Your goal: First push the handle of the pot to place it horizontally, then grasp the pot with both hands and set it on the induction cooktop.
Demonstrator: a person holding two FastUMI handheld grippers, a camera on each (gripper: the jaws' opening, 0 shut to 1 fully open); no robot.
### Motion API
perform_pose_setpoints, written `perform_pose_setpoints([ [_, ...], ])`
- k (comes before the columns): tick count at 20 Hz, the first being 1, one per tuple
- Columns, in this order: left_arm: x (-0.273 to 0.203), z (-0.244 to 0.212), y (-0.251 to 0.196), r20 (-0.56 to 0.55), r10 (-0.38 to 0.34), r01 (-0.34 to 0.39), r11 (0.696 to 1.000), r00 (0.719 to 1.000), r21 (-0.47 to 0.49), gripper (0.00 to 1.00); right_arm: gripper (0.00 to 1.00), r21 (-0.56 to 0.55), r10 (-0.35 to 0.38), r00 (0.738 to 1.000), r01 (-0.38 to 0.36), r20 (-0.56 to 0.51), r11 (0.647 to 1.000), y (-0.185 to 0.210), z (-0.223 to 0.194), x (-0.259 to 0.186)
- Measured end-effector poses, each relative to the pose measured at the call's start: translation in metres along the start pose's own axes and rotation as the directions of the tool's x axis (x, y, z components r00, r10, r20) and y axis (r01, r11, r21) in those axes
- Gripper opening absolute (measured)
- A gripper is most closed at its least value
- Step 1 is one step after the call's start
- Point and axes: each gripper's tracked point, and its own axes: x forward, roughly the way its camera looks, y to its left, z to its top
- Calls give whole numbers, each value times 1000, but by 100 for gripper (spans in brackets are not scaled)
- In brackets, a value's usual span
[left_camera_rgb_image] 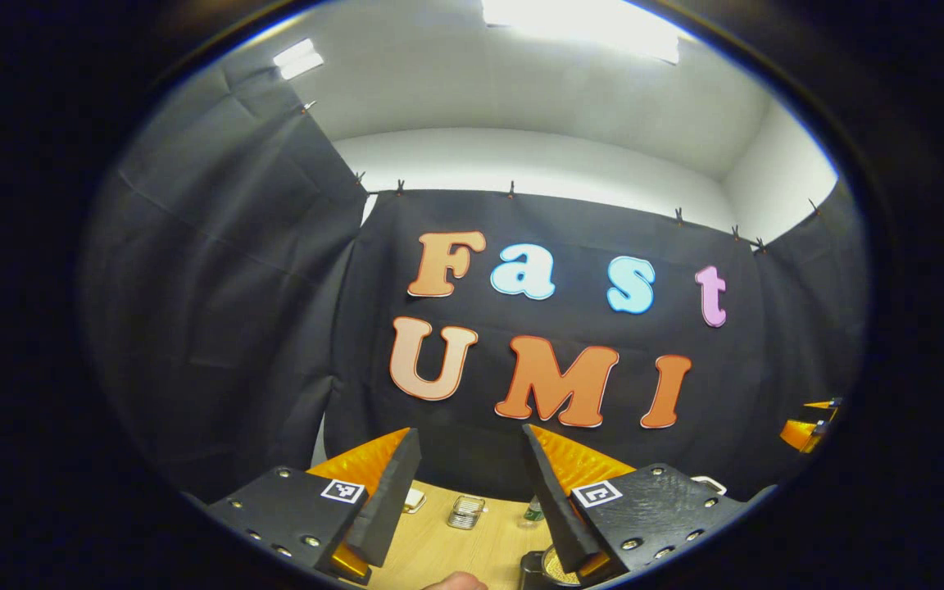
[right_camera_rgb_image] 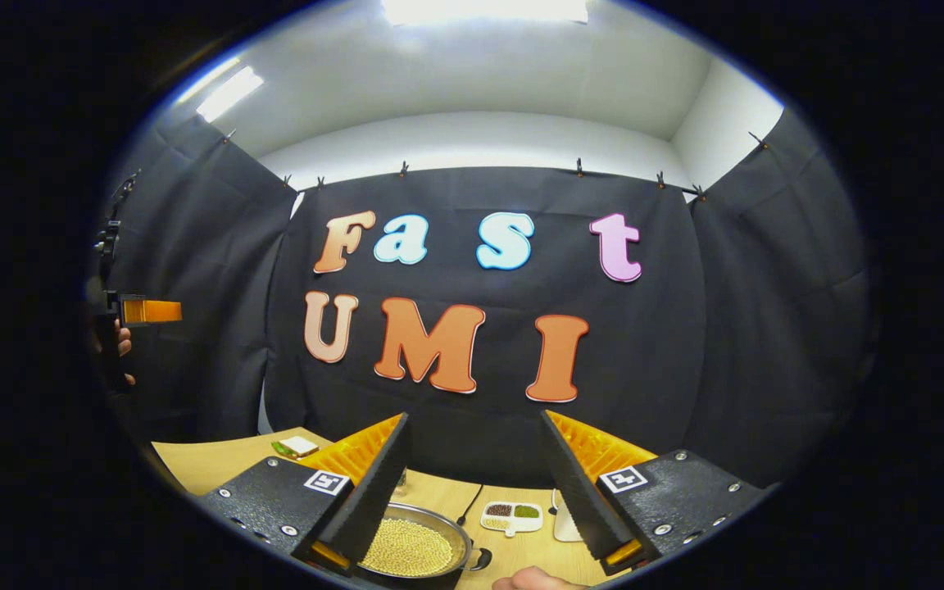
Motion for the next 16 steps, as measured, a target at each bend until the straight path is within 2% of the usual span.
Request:
perform_pose_setpoints([
  [3, -1, 10, 24, 21, 38, -38, 999, 999, -15, 74, 95, -8, -1, 999, 1, 39, 1000, 2, 17, 1],
  [4, -1, 14, 28, 32, 51, -51, 999, 998, -12, 77, 95, -7, -3, 999, 4, 48, 1000, 4, 21, 0],
  [7, -2, 18, 33, 55, 59, -59, 998, 997, -2, 74, 97, 7, 3, 997, -3, 83, 1000, 8, 34, 1],
  [15, 7, -4, 9, 38, -25, 25, 1000, 999, 1, 77, 95, 1, 11, 993, -11, 121, 1000, 6, 34, 0],
  [16, 8, -9, 6, 33, -30, 30, 999, 999, 12, 74, 95, -1, 14, 993, -14, 117, 1000, 6, 32, 0],
])
